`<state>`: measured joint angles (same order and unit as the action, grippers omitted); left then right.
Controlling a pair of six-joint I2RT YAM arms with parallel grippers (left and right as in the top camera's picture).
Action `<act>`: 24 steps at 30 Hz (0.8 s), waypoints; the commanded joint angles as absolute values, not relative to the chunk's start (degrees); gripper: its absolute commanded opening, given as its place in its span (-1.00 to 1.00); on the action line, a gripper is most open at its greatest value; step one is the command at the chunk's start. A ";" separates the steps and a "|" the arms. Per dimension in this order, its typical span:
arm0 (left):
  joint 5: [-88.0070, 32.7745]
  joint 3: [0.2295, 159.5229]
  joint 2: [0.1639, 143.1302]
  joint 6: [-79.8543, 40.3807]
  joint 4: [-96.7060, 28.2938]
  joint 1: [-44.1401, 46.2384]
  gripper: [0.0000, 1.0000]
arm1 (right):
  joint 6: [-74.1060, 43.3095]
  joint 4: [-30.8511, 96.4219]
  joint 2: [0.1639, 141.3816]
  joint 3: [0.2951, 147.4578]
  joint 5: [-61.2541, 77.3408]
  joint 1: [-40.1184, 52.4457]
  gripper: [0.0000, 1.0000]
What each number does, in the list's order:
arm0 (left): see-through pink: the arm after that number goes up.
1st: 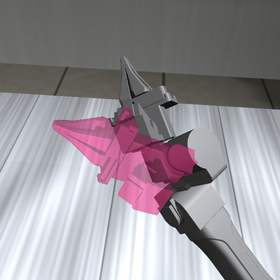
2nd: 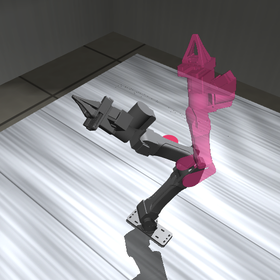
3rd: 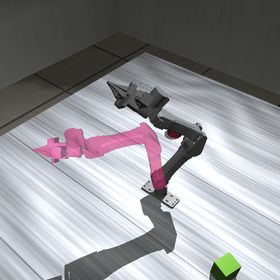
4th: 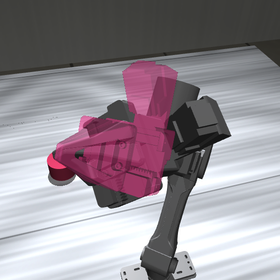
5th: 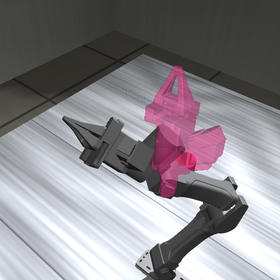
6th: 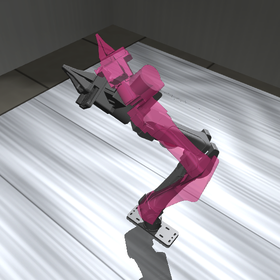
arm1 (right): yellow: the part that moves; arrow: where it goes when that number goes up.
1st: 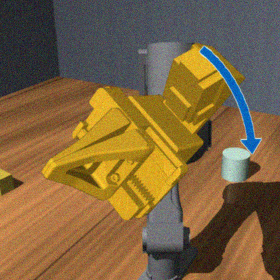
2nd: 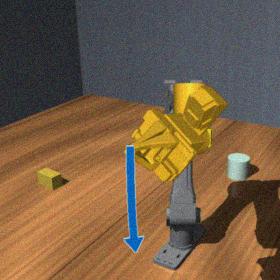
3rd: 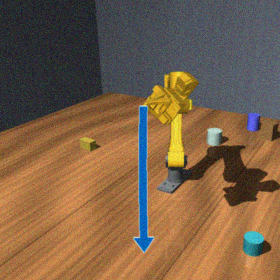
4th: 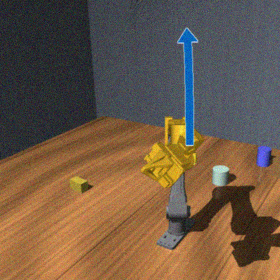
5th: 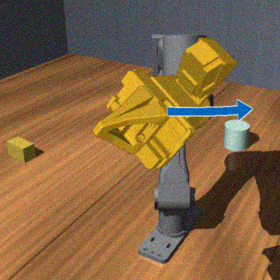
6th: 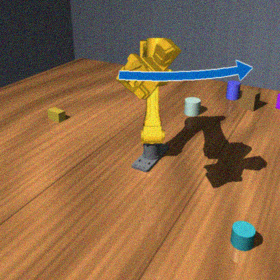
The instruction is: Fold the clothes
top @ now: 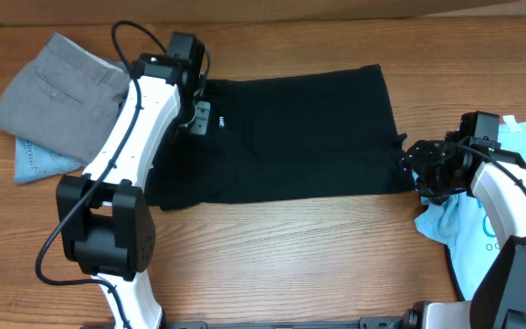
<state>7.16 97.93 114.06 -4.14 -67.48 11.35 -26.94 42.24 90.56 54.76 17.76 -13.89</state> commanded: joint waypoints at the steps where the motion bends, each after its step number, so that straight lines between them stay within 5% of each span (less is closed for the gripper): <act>1: 4.89 94.89 114.02 -5.13 -66.63 10.04 -0.46 | -26.55 41.91 90.56 55.83 17.58 -13.89 0.54; 8: -3.20 85.25 114.10 -1.72 -51.03 9.43 -0.90 | -26.55 41.76 90.56 55.83 17.58 -13.89 0.54; 19: -5.56 79.02 114.13 -2.81 -30.28 9.37 -0.85 | -26.57 41.23 90.56 55.83 17.58 -13.89 0.54; 24: -6.00 84.60 113.97 -4.93 -31.83 8.82 -0.84 | -26.55 41.34 90.56 55.83 17.61 -13.89 0.54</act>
<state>-4.75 80.05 114.08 -3.31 -30.30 9.39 -26.94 41.58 90.56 54.76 17.76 -13.89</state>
